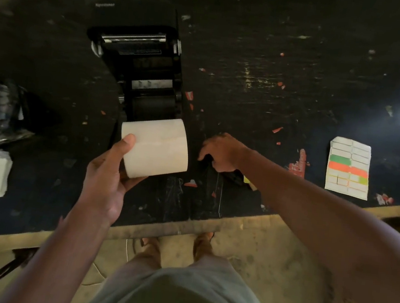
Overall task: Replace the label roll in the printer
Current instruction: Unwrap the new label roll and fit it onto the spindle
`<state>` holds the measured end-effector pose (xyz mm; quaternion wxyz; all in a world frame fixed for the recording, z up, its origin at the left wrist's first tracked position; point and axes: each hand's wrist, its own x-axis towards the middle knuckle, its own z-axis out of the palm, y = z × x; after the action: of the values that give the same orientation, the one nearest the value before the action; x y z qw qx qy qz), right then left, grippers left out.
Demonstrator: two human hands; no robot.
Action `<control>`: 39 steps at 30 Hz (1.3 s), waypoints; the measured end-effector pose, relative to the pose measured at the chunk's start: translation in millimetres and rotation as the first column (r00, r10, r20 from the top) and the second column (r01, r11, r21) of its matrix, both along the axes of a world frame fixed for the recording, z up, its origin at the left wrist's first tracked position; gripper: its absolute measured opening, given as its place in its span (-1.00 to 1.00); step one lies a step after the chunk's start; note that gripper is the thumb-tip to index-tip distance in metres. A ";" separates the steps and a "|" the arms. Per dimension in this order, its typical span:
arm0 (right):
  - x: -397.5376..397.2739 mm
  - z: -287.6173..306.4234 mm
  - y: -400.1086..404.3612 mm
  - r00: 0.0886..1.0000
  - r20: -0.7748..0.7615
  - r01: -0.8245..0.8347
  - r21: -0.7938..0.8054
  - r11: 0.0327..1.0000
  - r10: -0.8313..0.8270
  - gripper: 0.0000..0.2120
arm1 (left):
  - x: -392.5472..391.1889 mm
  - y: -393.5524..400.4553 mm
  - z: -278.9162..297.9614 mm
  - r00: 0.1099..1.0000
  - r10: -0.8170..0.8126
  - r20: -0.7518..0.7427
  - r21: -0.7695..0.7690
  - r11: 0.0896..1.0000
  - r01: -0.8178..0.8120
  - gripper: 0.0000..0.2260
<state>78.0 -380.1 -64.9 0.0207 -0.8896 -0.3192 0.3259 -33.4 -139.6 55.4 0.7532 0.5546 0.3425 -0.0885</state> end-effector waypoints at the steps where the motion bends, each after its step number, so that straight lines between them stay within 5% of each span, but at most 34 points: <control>1: 5.7 1.0 1.9 0.999 -0.036 0.000 -0.006 1.000 0.000 -0.57 | -1.7 2.3 -1.3 1.000 0.001 -0.003 -0.010 1.000 -0.001 -0.61; 6: 29.4 4.8 -9.8 0.985 -0.030 0.171 0.049 0.984 -0.169 -0.65 | -4.7 8.6 -9.3 1.000 0.011 -0.022 -0.062 0.998 -0.012 -0.59; 10: 38.3 16.9 -41.0 0.851 0.015 0.501 0.280 0.819 -0.525 -0.72 | -1.2 10.9 -16.9 0.999 -0.016 -0.032 -0.142 0.990 0.011 -0.62; 12: 35.7 22.7 -60.6 0.695 -0.013 0.656 0.422 0.626 -0.719 -0.76 | 2.0 12.7 -22.8 0.999 -0.022 -0.024 -0.204 0.979 0.017 -0.62; 16: 4.6 50.0 -86.6 0.335 -0.342 0.741 0.671 0.021 -0.878 -0.78 | 11.3 12.1 -30.2 1.000 -0.022 0.005 -0.326 0.945 0.022 -0.50; 19: -32.5 83.8 -82.9 0.233 -0.638 0.667 0.654 -0.357 -0.734 -0.80 | 19.8 5.7 -29.8 0.998 -0.053 0.021 -0.353 0.934 0.056 -0.61; 21: -52.8 94.7 -75.6 0.225 -0.725 0.636 0.616 -0.466 -0.651 -0.81 | 25.4 0.6 -29.4 0.997 -0.067 0.028 -0.358 0.931 0.072 -0.59; 29: -83.0 100.1 -55.9 0.152 -0.765 0.590 0.578 -0.564 -0.625 -0.79 | 36.8 -18.1 -28.6 0.981 -0.178 0.079 -0.331 0.923 0.194 -0.47; 33: -89.9 97.0 -64.3 0.132 -0.718 0.567 0.620 -0.542 -0.683 -0.80 | 37.4 -25.8 -27.2 0.978 -0.197 0.071 -0.332 0.920 0.209 -0.21; 39: -97.5 94.2 -71.4 0.131 -0.636 0.560 0.680 -0.473 -0.760 -0.80 | 36.1 -36.0 -29.9 0.972 -0.219 0.089 -0.346 0.908 0.236 -0.49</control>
<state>-19.4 -451.5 29.2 0.6899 -0.6759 0.2362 -0.1066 2.7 -175.6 25.5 0.8332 0.4481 0.2358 -0.2222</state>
